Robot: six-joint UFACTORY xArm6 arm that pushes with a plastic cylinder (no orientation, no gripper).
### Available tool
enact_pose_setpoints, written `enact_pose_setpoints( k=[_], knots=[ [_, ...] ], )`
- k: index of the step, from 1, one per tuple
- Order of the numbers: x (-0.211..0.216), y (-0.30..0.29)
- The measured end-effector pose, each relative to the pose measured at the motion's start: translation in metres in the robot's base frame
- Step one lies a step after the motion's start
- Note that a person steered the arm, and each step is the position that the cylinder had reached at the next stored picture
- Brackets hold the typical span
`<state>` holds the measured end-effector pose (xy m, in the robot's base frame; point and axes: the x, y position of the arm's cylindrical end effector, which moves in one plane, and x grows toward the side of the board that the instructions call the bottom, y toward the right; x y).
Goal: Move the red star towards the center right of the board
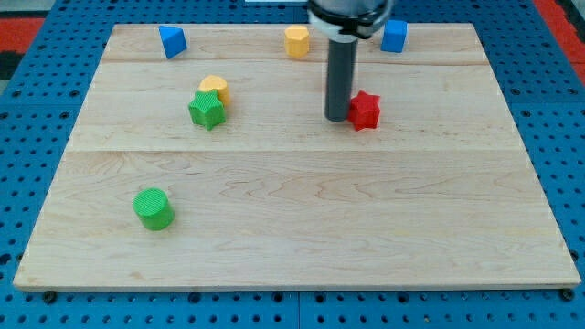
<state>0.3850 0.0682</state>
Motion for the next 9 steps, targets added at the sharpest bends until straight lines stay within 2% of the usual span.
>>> enact_pose_setpoints(
  k=[1, 3, 4, 5, 6, 7, 9],
  knots=[
    [-0.007, 0.006],
    [-0.007, 0.064],
    [-0.008, 0.053],
    [-0.029, 0.046],
    [-0.043, 0.059],
    [-0.030, 0.091],
    [-0.037, 0.113]
  ],
)
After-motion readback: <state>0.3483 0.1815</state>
